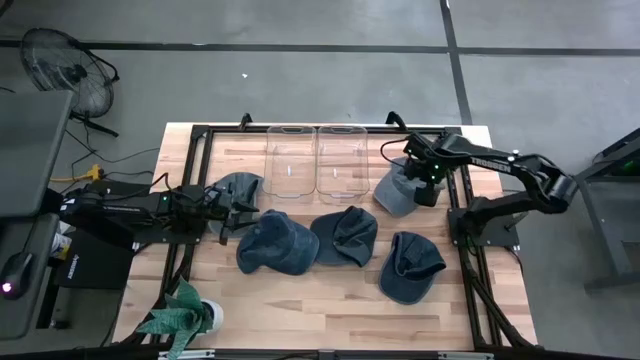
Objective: Pick & Place hat
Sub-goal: Put the right gray cap into the right transparent bin
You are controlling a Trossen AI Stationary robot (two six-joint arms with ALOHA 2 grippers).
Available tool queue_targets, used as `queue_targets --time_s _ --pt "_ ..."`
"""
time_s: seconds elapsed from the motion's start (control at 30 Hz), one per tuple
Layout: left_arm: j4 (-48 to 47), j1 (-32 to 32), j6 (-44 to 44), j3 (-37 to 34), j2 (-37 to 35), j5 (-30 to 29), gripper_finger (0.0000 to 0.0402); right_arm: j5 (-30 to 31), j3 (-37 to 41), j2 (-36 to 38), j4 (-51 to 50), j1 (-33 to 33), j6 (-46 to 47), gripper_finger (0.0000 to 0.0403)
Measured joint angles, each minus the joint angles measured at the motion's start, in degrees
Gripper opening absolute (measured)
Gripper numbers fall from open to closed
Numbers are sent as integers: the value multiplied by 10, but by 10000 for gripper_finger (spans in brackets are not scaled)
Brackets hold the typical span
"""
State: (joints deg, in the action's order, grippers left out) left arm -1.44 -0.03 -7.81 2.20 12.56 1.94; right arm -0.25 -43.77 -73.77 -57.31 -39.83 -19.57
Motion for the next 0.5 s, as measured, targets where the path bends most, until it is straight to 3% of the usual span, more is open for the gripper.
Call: queue_targets --time_s 0.27,0.5 --pt "0 0 0 0 0 0 166 -2 0 -6 17 0 0 294" --pt "0 0 0 0 0 0 166 -28 0 -6 15 0 1 223"
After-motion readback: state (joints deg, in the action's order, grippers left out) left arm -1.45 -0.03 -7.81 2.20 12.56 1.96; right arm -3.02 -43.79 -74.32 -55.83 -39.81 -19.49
